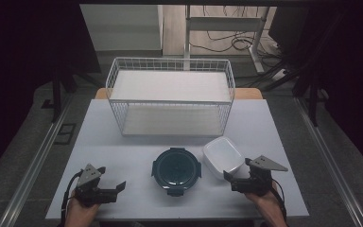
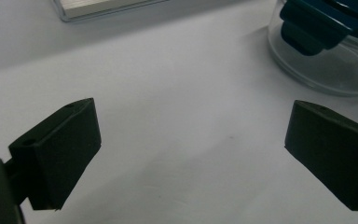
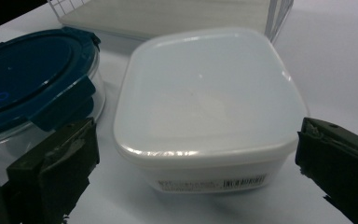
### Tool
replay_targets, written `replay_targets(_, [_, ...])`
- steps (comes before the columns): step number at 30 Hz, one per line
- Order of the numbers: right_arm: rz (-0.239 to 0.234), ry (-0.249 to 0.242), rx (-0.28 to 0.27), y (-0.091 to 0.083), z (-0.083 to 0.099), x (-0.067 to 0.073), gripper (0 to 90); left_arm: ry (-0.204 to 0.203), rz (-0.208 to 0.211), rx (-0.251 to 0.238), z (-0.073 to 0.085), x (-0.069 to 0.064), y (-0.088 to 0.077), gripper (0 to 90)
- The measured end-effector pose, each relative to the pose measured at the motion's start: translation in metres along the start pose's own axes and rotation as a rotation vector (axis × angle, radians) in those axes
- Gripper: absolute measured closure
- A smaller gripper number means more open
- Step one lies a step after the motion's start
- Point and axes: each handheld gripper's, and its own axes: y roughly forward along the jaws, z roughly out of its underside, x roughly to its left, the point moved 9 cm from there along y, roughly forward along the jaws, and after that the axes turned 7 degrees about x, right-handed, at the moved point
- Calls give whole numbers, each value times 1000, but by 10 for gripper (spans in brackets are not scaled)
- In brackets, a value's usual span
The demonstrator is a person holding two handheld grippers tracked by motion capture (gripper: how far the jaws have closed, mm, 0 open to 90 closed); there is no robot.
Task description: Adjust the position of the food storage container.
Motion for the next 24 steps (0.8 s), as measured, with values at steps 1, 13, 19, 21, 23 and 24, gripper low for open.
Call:
replay_targets(1, [-7,20,11,0,1,-2,0,-1,-5,-9,0,1,0,29])
replay_targets(13, [21,49,47,-5,3,-13,0,31,-20,-39,-4,1,-2,19])
replay_targets(19, [51,48,59,-7,3,-18,13,36,-30,-72,-7,1,-5,21])
replay_targets(21, [76,37,56,-10,2,-19,51,43,-33,-70,-7,1,-5,22])
replay_targets(23, [87,36,51,-13,0,-19,77,47,-26,-72,-7,-1,-5,24])
replay_targets(24, [94,31,47,-14,-2,-19,92,51,-27,-70,-7,-1,-5,24])
